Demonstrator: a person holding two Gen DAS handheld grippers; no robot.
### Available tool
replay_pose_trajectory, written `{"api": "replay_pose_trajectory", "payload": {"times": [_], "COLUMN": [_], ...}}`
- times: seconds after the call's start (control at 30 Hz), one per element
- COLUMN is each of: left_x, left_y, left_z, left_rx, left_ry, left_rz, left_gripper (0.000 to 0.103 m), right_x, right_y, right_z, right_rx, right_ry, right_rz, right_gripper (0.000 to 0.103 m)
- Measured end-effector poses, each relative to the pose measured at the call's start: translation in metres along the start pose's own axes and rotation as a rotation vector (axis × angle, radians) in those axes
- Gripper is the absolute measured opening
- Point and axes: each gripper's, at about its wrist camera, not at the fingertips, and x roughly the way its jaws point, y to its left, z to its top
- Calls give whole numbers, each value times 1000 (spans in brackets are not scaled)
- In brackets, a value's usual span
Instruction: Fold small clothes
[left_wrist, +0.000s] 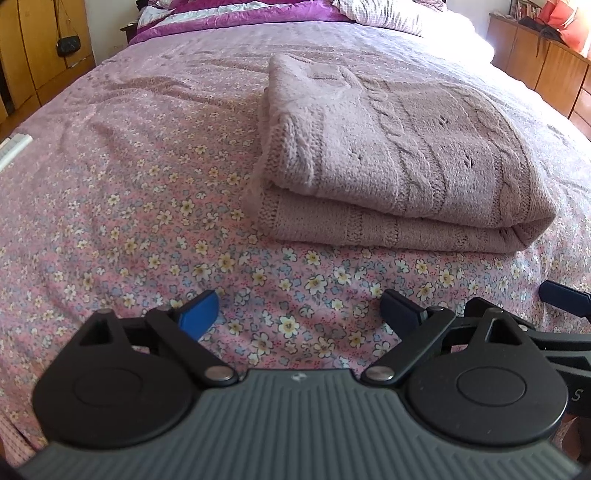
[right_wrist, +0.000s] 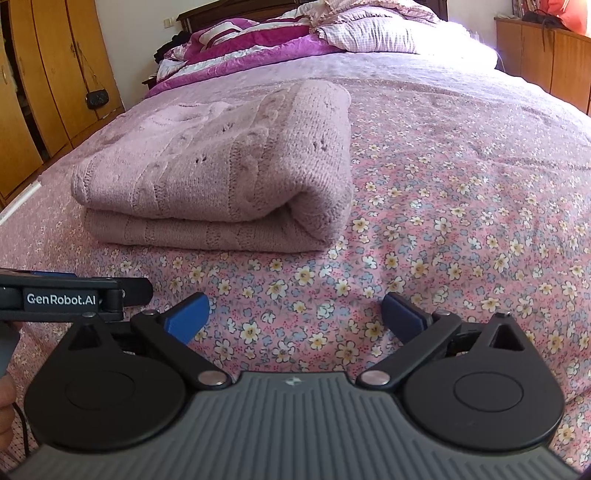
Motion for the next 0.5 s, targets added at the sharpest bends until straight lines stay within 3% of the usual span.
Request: {"api": "replay_pose_trajectory", "payload": {"times": [0.5], "left_x": [1], "left_y": [0], "left_z": [0], "left_rx": [1], "left_ry": [1], "left_rz": [1], "left_gripper": [96], "right_x": [1], "right_y": [1], "right_z": [-1], "right_rx": [-2], "right_ry": [-4], "right_rz": [0], "right_gripper": [103]}}
